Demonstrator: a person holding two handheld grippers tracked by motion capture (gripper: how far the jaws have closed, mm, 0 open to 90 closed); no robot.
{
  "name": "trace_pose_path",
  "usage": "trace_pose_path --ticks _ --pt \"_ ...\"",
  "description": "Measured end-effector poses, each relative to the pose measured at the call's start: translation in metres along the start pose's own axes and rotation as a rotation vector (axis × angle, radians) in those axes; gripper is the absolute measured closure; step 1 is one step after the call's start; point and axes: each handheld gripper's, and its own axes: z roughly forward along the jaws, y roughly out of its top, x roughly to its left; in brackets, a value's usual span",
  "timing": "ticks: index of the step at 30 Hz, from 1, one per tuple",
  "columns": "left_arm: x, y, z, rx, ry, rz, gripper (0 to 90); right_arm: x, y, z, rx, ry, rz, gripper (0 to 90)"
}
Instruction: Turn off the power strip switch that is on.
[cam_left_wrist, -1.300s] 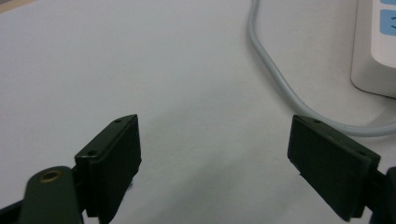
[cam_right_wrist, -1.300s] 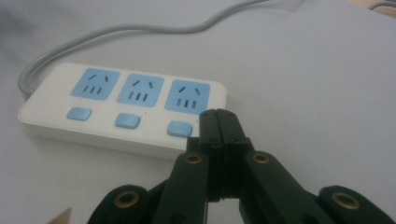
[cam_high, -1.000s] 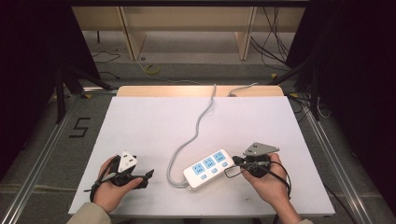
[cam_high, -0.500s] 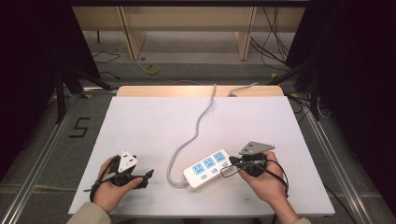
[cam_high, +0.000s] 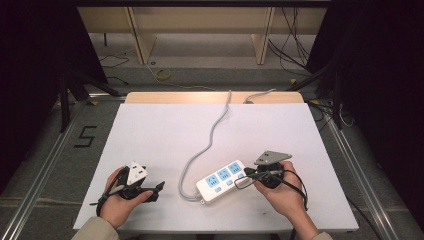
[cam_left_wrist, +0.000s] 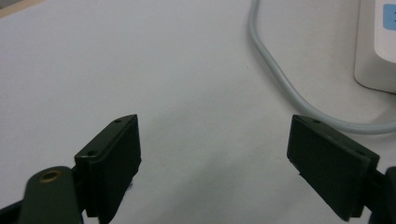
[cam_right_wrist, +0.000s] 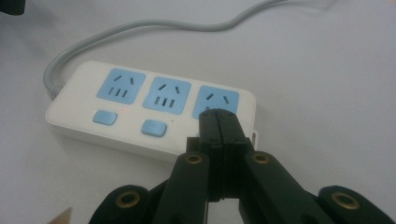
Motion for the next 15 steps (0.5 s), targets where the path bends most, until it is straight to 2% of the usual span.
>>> trace_pose_path --ticks 15 --pt "-0.0013 -0.0002 0.0000 0.006 0.003 0.008 17.2 0.0026 0.0046 -0.0005 -0.008 0.000 -0.010 90.0"
